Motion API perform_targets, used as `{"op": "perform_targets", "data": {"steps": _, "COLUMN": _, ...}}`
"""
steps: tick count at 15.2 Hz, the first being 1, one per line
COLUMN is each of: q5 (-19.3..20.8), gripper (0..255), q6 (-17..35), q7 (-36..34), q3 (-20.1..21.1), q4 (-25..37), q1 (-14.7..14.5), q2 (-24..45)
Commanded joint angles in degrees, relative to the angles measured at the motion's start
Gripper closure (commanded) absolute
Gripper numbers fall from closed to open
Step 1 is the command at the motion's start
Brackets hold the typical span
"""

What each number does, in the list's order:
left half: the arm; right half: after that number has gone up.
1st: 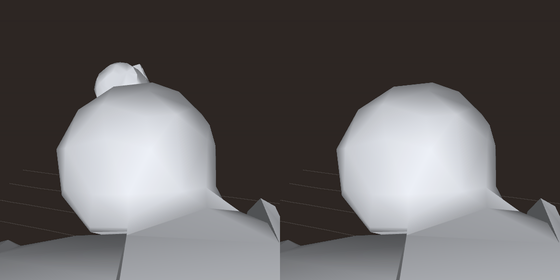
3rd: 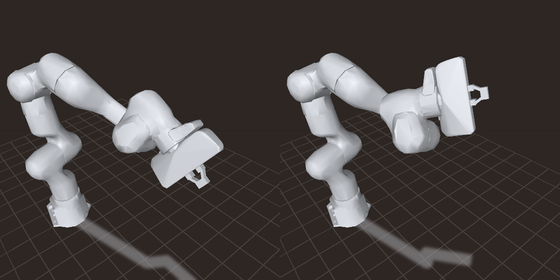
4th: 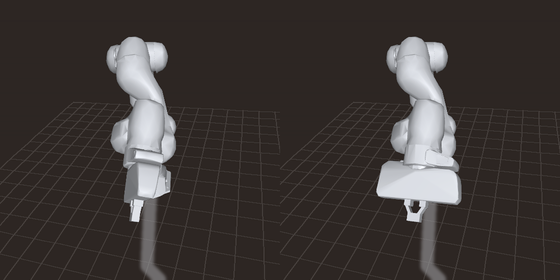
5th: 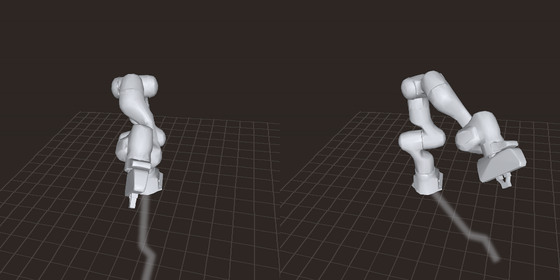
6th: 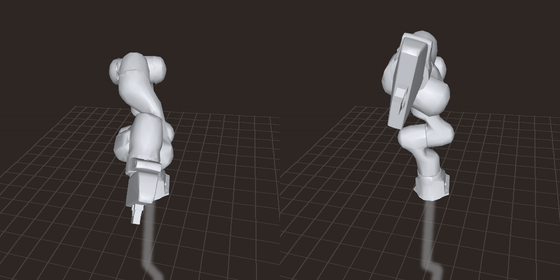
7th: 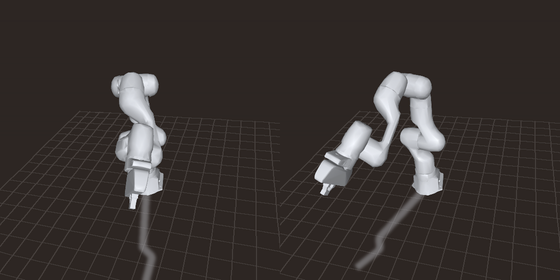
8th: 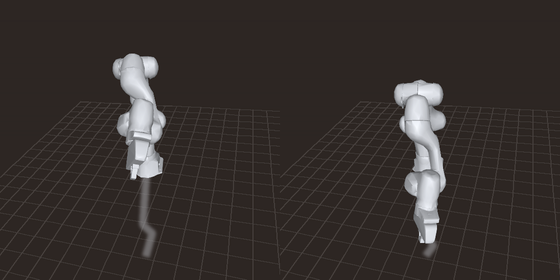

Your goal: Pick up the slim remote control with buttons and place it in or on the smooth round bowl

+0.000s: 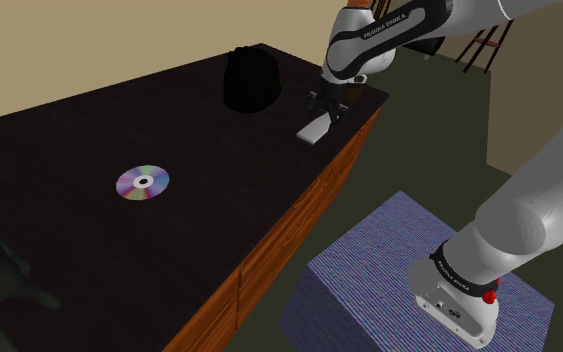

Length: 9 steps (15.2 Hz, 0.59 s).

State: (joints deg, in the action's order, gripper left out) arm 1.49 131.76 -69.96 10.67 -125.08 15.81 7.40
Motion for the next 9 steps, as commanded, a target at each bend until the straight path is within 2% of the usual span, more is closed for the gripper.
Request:
{"op": "perform_targets", "data": {"steps": 1, "q5": -0.18, "gripper": 255, "q6": -1.05, "q7": 0.11, "q3": 0.04, "q4": 0.4, "q1": 0.02, "q2": -0.67}}
{"op": "perform_targets", "data": {"steps": 9, "q5": -1.03, "gripper": 255, "q6": -6.89, "q7": 0.69, "q3": 0.12, "q4": 2.95, "q1": 0.14, "q2": -4.01}}
